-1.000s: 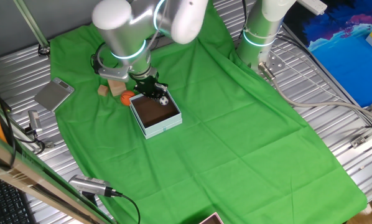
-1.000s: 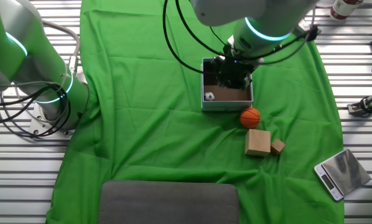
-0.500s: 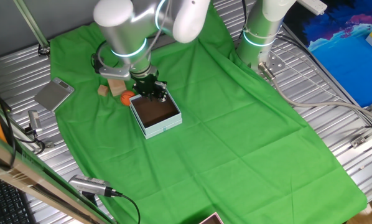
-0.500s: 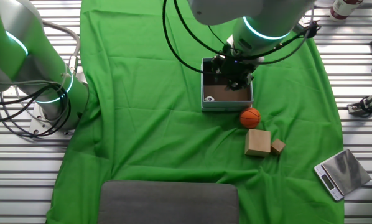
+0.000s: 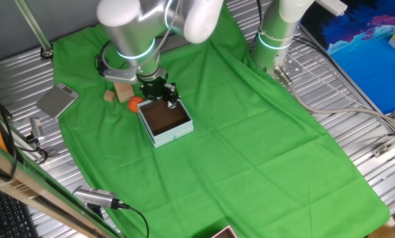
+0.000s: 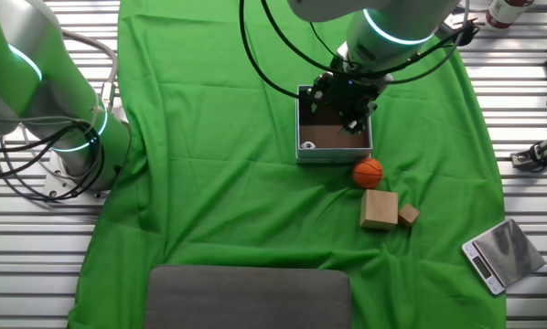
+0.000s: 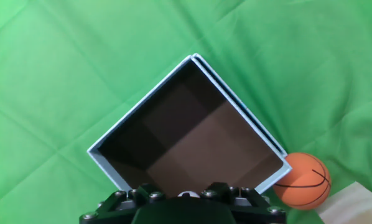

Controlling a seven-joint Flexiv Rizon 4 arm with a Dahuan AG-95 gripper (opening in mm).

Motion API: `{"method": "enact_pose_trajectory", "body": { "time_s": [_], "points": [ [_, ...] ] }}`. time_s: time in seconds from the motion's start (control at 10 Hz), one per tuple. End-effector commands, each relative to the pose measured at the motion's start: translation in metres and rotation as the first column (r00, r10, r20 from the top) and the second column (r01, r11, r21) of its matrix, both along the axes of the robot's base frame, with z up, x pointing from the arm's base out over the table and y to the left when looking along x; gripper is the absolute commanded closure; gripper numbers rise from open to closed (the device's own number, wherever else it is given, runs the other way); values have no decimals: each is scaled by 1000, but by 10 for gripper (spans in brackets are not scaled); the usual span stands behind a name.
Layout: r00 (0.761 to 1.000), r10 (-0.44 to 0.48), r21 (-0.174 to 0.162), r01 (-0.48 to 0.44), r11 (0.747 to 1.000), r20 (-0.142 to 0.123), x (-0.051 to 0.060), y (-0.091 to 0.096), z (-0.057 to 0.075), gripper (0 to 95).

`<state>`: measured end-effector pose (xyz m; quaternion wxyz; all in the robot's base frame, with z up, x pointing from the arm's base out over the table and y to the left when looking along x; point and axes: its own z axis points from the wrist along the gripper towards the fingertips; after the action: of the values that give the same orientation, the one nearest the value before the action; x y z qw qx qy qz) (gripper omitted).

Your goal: Take everything out of the gift box

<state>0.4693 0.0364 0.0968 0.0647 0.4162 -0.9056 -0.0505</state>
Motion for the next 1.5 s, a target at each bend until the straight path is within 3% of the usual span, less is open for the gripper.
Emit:
{"method": "enact_pose_trajectory", "body": {
  "time_s": [0.1,0.6,1.5],
  "points": [
    [1000,2,-1,-2,1000,3,0,-1,0,570],
    [1000,15,11,-15,1000,9,5,-7,-14,570],
    [1000,9,15,-9,1000,8,9,-13,-23,570]
  ]
}}
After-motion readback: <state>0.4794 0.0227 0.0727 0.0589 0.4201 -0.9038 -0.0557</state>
